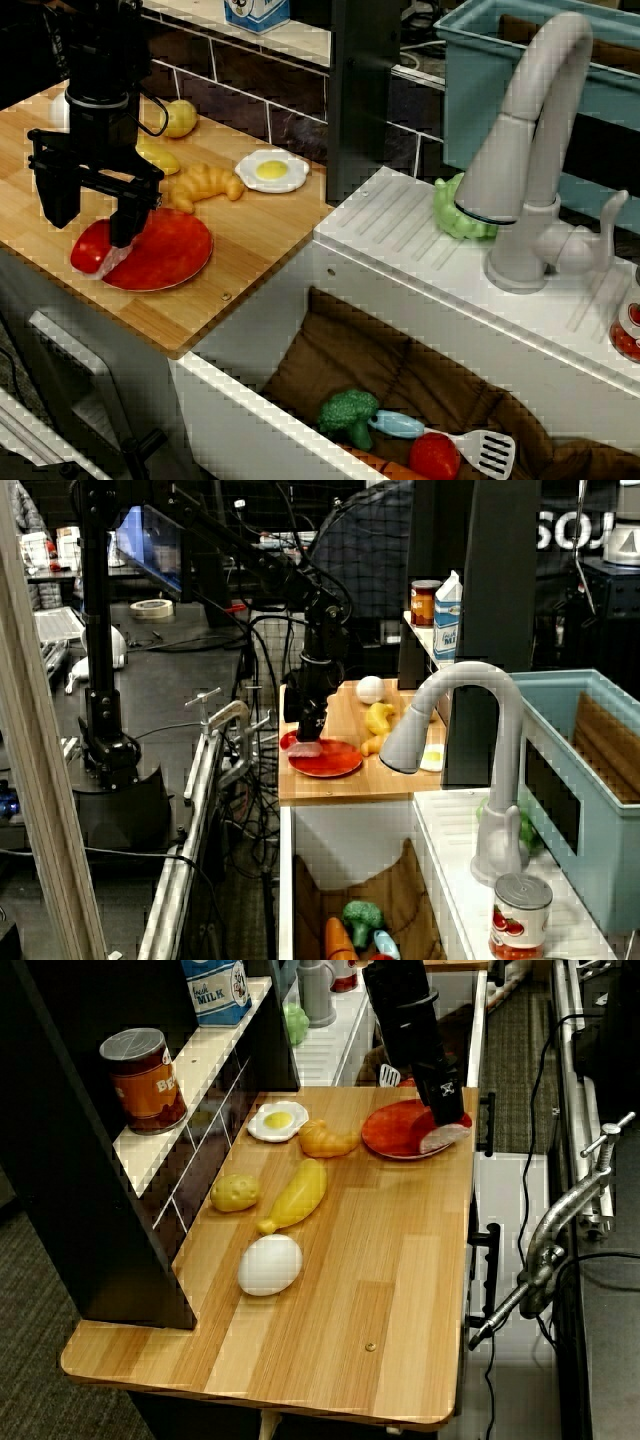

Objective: Put sushi on plate

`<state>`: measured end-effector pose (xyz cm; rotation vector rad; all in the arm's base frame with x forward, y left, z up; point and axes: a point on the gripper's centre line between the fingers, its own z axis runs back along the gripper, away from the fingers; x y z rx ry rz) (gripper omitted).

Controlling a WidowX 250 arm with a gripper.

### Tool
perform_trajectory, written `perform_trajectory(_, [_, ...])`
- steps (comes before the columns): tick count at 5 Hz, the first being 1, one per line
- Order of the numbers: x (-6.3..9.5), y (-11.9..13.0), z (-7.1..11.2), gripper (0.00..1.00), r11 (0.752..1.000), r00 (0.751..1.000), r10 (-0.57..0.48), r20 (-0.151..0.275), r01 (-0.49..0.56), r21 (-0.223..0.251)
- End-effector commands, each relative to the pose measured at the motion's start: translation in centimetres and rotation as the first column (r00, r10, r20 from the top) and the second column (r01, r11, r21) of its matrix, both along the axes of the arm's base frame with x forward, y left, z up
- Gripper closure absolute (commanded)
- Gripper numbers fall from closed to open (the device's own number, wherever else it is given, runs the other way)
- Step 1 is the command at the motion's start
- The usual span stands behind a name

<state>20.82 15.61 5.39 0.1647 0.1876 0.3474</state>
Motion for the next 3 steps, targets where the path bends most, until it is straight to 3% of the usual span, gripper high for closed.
perform_trajectory(1, [0.3, 0.8, 1.0, 0.00, 1.000, 0.999, -0.003, 0.034, 0.002, 0.021])
perform_trajectory(2, [0.6, 0.1, 3.6, 0.00, 1.000, 1.000, 0.007, 0.010, -0.007, -0.014])
perform_trajectory(3, [0.5, -0.1, 5.1, 0.00, 0.999, 1.000, 0.010, -0.003, -0.010, -0.039])
